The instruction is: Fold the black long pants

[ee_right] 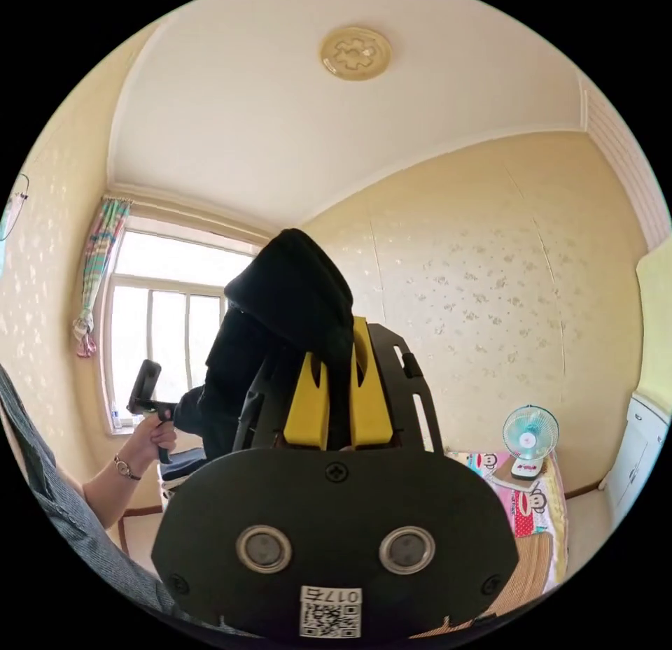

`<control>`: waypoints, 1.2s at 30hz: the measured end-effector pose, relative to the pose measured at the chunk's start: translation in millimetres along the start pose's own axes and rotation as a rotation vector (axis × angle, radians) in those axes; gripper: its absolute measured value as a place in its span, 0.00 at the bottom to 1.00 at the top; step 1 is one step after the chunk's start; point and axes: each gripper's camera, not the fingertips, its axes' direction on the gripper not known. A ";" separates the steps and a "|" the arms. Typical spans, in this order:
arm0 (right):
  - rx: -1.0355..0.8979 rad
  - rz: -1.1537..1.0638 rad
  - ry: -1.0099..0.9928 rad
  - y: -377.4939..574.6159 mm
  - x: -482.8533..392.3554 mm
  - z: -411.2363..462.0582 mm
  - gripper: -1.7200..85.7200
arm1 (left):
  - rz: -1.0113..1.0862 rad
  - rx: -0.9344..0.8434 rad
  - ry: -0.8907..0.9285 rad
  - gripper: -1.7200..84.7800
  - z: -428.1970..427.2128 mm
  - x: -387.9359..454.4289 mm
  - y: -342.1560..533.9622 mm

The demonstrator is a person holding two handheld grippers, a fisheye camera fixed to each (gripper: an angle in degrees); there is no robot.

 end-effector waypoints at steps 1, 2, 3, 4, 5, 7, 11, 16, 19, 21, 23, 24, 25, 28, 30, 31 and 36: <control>0.018 -0.040 0.024 -7.9 -10.4 -3.7 0.09 | 0.024 0.087 -0.037 0.06 -16.0 8.7 -7.3; 0.031 -0.073 0.053 -16.7 -19.2 -9.3 0.09 | 0.033 0.135 -0.046 0.06 -24.8 13.0 -10.8; 0.037 -0.083 0.064 -21.6 -22.4 -12.8 0.09 | 0.042 0.238 -0.038 0.06 -43.0 20.4 -17.6; 0.044 -0.091 0.067 -32.6 -26.6 -20.9 0.09 | 0.047 0.329 -0.009 0.06 -60.3 26.3 -25.1; 0.048 -0.093 0.047 -44.3 -28.7 -29.4 0.09 | 0.052 0.370 0.006 0.06 -68.2 29.0 -28.8; 0.055 -0.114 0.008 -62.4 -32.0 -43.1 0.09 | 0.105 0.507 0.061 0.05 -99.5 41.6 -47.1; 0.068 -0.262 -0.001 -102.4 -48.8 -76.1 0.10 | 0.153 0.604 0.120 0.06 -135.4 55.3 -75.8; -0.032 -0.341 -0.011 -134.5 -52.8 -88.2 0.11 | 0.286 0.764 0.126 0.06 -171.3 60.2 -76.5; -0.075 -0.356 -0.069 -129.1 -39.2 -82.9 0.11 | 0.253 0.759 0.013 0.06 -174.9 44.6 -62.1; -0.119 -0.338 -0.089 -118.7 -25.8 -69.2 0.11 | 0.211 0.736 -0.060 0.06 -168.7 23.9 -53.5; -0.198 -0.302 -0.091 -102.7 -0.9 -32.8 0.11 | 0.157 0.683 -0.123 0.06 -154.1 -7.4 -53.2; -0.223 -0.286 -0.089 -99.5 7.8 -19.8 0.11 | 0.112 0.627 -0.156 0.06 -138.0 -36.2 -59.5; -0.284 -0.246 -0.081 -94.4 29.4 12.2 0.11 | 0.064 0.563 -0.183 0.06 -116.3 -71.1 -71.3; -0.479 -0.102 -0.044 -87.7 114.9 134.2 0.11 | -0.016 0.367 -0.277 0.06 -32.7 -182.3 -130.6; -0.562 0.020 0.006 -83.6 185.8 236.2 0.11 | -0.035 0.268 -0.318 0.06 33.0 -271.1 -174.7; -0.570 0.099 0.059 -73.7 234.4 311.4 0.12 | -0.115 0.145 -0.366 0.07 77.0 -337.1 -195.1; -0.957 0.309 0.323 41.9 384.6 498.2 0.15 | -0.524 -0.301 -0.240 0.07 169.7 -532.2 -113.9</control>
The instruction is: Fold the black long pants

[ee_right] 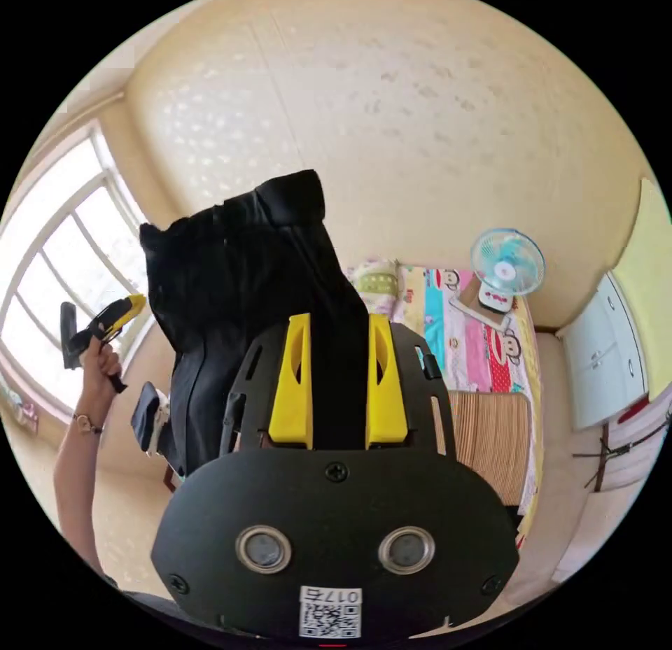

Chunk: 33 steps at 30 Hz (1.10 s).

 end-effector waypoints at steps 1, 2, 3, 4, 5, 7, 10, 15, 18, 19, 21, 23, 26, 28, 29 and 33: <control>-0.042 -0.003 0.033 11.9 12.9 33.6 0.15 | 0.015 -0.059 -0.061 0.05 28.1 -32.1 23.2; -0.079 -0.036 0.022 32.8 25.3 65.8 0.15 | 0.026 -0.104 -0.103 0.05 44.3 -48.0 37.4; -0.111 -0.056 0.009 46.0 32.4 83.7 0.15 | 0.057 -0.231 -0.193 0.07 81.0 -81.3 71.5; -0.217 -0.096 -0.006 77.0 48.6 124.4 0.14 | 0.076 -0.378 -0.271 0.09 119.2 -116.9 112.8; -0.363 -0.110 0.013 115.3 69.9 169.5 0.14 | 0.079 -0.458 -0.305 0.09 138.3 -135.9 136.9; -0.570 -0.084 0.033 180.7 107.2 227.6 0.14 | 0.043 -0.752 -0.380 0.12 199.9 -209.0 241.5; -0.812 -0.012 -0.028 279.3 161.8 283.4 0.14 | -0.085 -0.926 -0.287 0.13 235.8 -270.2 350.7; -1.046 -0.032 0.027 337.1 208.9 311.5 0.14 | -0.111 -1.027 -0.198 0.13 266.5 -294.2 410.3; -1.068 -0.132 0.089 305.4 226.4 306.4 0.14 | -0.038 -0.991 -0.172 0.13 279.3 -290.2 387.1; -1.047 -0.166 0.111 286.4 233.8 300.5 0.14 | -0.033 -0.968 -0.161 0.12 285.0 -290.9 375.6; -1.007 -0.188 0.145 259.5 248.9 290.6 0.14 | -0.038 -0.931 -0.142 0.12 294.9 -293.5 362.4; -0.970 -0.136 0.160 238.1 277.1 279.9 0.13 | -0.055 -0.909 -0.144 0.12 306.6 -297.1 359.8; -1.012 -0.013 0.128 254.4 318.8 274.3 0.12 | -0.089 -0.980 -0.205 0.10 333.7 -307.2 392.9; -1.136 0.087 0.085 293.1 341.9 276.5 0.11 | -0.196 -1.278 -0.332 0.03 359.5 -325.5 468.5; -1.072 0.149 0.087 311.0 351.6 256.1 0.11 | -0.203 -1.264 -0.329 0.03 356.5 -324.4 480.3; -0.968 0.182 0.079 337.1 359.5 183.3 0.08 | -0.251 -1.166 -0.465 0.01 308.1 -306.7 525.5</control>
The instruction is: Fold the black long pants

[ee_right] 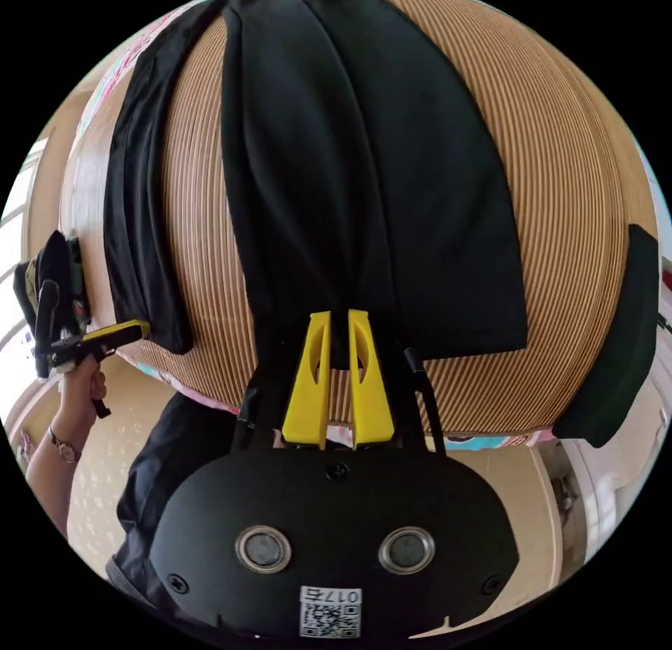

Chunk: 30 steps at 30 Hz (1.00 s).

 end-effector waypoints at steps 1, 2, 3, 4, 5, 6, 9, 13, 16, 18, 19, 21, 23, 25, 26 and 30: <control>-0.025 -0.068 -0.005 19.4 0.3 -3.3 0.07 | -0.002 -0.046 -0.037 0.01 10.4 0.6 12.9; -0.038 -0.124 -0.015 38.3 3.6 -8.9 0.07 | 0.000 -0.070 -0.056 0.01 15.3 0.7 18.3; -0.049 -0.140 -0.024 46.3 7.2 -11.6 0.07 | 0.012 -0.138 -0.100 0.01 27.2 0.6 28.4; -0.095 -0.143 -0.055 59.2 18.1 -14.9 0.06 | 0.028 -0.211 -0.133 0.01 38.7 -1.0 37.0; -0.153 -0.129 -0.100 70.1 31.8 -18.5 0.06 | 0.027 -0.260 -0.151 0.01 45.6 -3.2 40.6; -0.179 -0.130 -0.120 75.2 38.3 -21.2 0.06 | 0.017 -0.378 -0.181 0.01 61.6 -10.3 47.5; -0.334 -0.225 -0.210 98.1 67.2 -37.6 0.06 | -0.036 -0.432 -0.103 0.01 71.1 -36.0 70.7; -0.140 -0.161 -0.217 138.5 146.7 -113.2 0.07 | -0.057 -0.290 0.271 0.01 52.5 -66.1 96.2; 0.071 0.066 -0.218 171.5 228.3 -168.0 0.10 | -0.054 -0.227 0.297 0.02 44.8 -81.1 115.0; 0.113 0.166 -0.239 184.5 271.2 -181.1 0.12 | -0.075 -0.231 0.282 0.02 48.5 -90.9 125.2; 0.103 0.186 -0.280 187.4 294.2 -180.5 0.13 | -0.093 -0.244 0.290 0.02 54.0 -97.1 131.4; 0.034 0.176 -0.370 186.3 320.8 -169.5 0.14 | -0.121 -0.256 0.309 0.03 62.1 -104.2 140.1; 0.001 0.190 -0.328 192.7 349.8 -179.9 0.09 | -0.141 -0.255 0.331 0.04 68.5 -107.5 147.4; -0.027 0.169 -0.380 199.9 369.7 -190.8 0.07 | -0.147 -0.238 0.388 0.07 73.2 -104.1 154.5; -0.075 0.133 -0.498 203.9 380.2 -194.6 0.06 | -0.143 -0.230 0.409 0.08 73.5 -101.8 155.8; -0.014 -0.052 -0.742 232.2 387.4 -236.3 0.05 | -0.016 -0.161 0.626 0.12 62.7 -67.5 156.9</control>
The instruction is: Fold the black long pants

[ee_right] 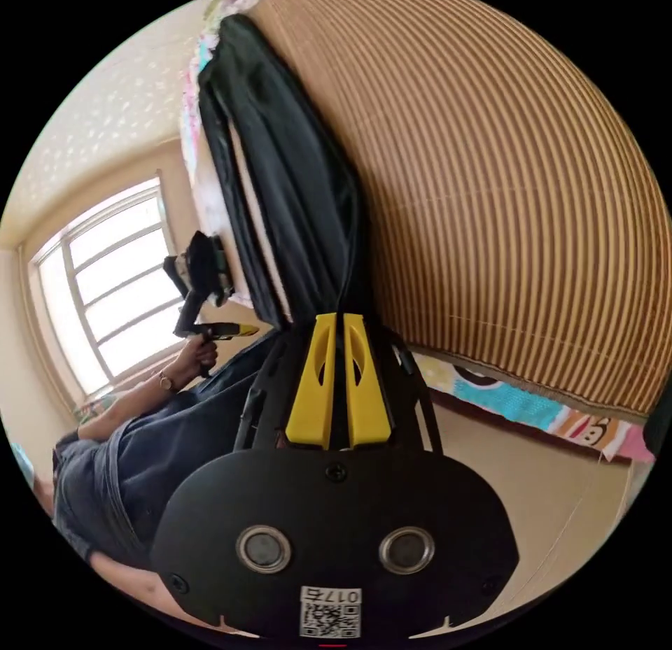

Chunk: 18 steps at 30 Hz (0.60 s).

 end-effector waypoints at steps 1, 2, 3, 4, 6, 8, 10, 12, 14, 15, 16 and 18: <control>0.009 -0.097 -0.066 11.8 -18.8 -10.9 0.05 | 0.072 0.007 0.036 0.13 0.9 17.7 0.7; 0.018 -0.180 -0.118 23.3 -38.4 -19.9 0.05 | 0.109 0.016 0.043 0.14 0.6 27.7 1.9; 0.023 -0.218 -0.138 28.7 -48.6 -23.8 0.05 | 0.169 0.033 0.038 0.15 -0.7 47.2 5.0; 0.024 -0.289 -0.167 38.3 -69.0 -29.7 0.05 | 0.214 0.055 0.026 0.17 -2.3 66.3 8.9; -0.001 -0.382 -0.187 46.8 -99.0 -33.3 0.05 | 0.264 0.085 0.005 0.19 -4.0 91.2 14.6; -0.074 -0.500 -0.194 47.4 -133.8 -28.7 0.05 | 0.311 0.092 -0.025 0.21 -2.1 110.5 17.7; -0.153 -0.570 -0.223 39.8 -152.5 -19.3 0.05 | 0.369 0.047 -0.115 0.20 9.8 125.9 17.4; -0.230 -0.601 -0.250 28.8 -166.7 -9.4 0.05 | 0.379 -0.014 -0.245 0.14 23.1 126.7 16.2; -0.331 -0.625 -0.201 17.9 -179.1 1.2 0.05 | 0.393 -0.028 -0.280 0.04 27.4 118.2 17.3; -0.363 -0.626 -0.180 15.3 -178.7 3.6 0.05 | 0.393 -0.042 -0.242 0.03 28.6 107.3 17.9; -0.435 -0.625 -0.163 10.4 -173.1 6.9 0.05 | 0.376 -0.042 -0.206 0.02 27.9 94.3 20.1; -0.540 -0.578 -0.175 -0.4 -155.2 6.5 0.04 | 0.356 -0.029 -0.154 0.02 25.5 75.1 26.4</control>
